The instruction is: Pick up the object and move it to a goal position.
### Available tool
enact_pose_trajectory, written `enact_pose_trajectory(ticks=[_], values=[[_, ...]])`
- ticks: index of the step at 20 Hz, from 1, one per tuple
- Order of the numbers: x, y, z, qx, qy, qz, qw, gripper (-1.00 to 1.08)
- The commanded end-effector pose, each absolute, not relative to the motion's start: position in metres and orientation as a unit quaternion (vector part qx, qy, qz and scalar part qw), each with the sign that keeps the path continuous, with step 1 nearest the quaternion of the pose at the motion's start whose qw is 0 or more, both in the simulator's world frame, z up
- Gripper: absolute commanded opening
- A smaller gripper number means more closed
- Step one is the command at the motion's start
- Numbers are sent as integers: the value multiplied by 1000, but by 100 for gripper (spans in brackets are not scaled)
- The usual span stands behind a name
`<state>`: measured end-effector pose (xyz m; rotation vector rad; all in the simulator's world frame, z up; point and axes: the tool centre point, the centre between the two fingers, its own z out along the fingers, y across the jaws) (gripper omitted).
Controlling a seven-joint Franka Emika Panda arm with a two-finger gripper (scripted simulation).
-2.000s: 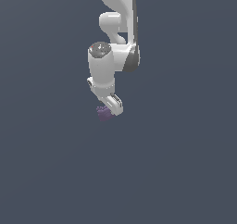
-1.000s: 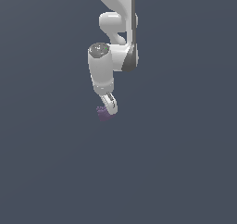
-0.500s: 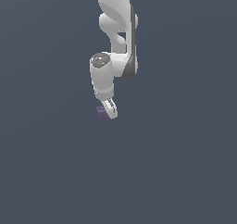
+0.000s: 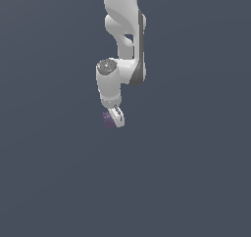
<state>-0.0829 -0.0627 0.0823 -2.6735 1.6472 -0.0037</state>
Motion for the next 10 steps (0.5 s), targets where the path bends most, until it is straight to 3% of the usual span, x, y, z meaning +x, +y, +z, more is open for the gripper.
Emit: enact_pose_trajectory(ticks=[1, 10], values=[[-84, -64, 81, -851, 525, 0, 0, -100], [-80, -63, 85, -851, 525, -1, 1, -100]])
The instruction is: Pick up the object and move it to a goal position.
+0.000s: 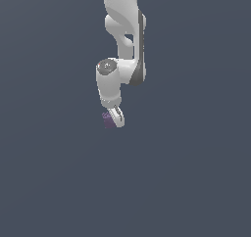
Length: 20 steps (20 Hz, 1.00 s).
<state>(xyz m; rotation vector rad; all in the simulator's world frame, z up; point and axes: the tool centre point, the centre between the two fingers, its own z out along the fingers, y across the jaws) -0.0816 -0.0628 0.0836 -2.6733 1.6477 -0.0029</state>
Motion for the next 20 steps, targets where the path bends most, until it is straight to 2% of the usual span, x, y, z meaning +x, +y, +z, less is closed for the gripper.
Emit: enact_pose_trajectory(ticks=[1, 9, 20], values=[[-79, -63, 87, -851, 525, -1, 1, -100], [-54, -62, 114, -851, 525, -1, 0, -100], [5, -59, 177, -851, 525, -1, 0, -100]])
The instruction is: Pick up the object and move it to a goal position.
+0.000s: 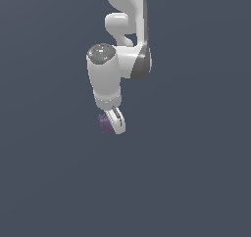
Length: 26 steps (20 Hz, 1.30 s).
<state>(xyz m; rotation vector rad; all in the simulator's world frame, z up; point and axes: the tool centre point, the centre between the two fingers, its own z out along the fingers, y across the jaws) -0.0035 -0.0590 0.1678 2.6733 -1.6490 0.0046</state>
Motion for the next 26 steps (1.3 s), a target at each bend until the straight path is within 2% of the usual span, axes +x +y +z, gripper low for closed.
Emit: enact_pose_trajectory(ticks=[1, 14, 26], values=[[11, -58, 183, 851, -525, 1, 1, -100], [72, -55, 245, 851, -525, 1, 0, -100], [114, -53, 286, 851, -525, 0, 0, -100]])
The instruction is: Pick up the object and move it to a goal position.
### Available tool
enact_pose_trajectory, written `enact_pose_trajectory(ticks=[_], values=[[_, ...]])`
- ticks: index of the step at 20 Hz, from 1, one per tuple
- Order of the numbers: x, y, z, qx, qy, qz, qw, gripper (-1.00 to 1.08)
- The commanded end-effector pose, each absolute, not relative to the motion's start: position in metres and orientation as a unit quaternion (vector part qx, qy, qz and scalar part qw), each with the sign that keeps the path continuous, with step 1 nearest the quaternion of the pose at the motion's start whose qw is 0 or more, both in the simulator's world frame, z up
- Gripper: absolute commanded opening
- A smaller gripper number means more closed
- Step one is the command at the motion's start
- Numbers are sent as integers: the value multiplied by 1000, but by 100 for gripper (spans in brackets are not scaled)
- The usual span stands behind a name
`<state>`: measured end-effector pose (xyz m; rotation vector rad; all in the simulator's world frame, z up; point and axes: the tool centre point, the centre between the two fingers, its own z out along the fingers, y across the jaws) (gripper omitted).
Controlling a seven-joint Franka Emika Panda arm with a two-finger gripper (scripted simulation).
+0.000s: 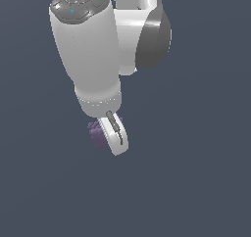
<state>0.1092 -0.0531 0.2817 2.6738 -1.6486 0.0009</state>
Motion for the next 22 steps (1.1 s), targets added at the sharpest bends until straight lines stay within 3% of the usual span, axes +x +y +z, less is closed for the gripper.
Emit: enact_pose_trajectory(ticks=[1, 22], values=[[117, -53, 289, 851, -525, 0, 0, -100], [143, -52, 313, 851, -525, 0, 0, -100]])
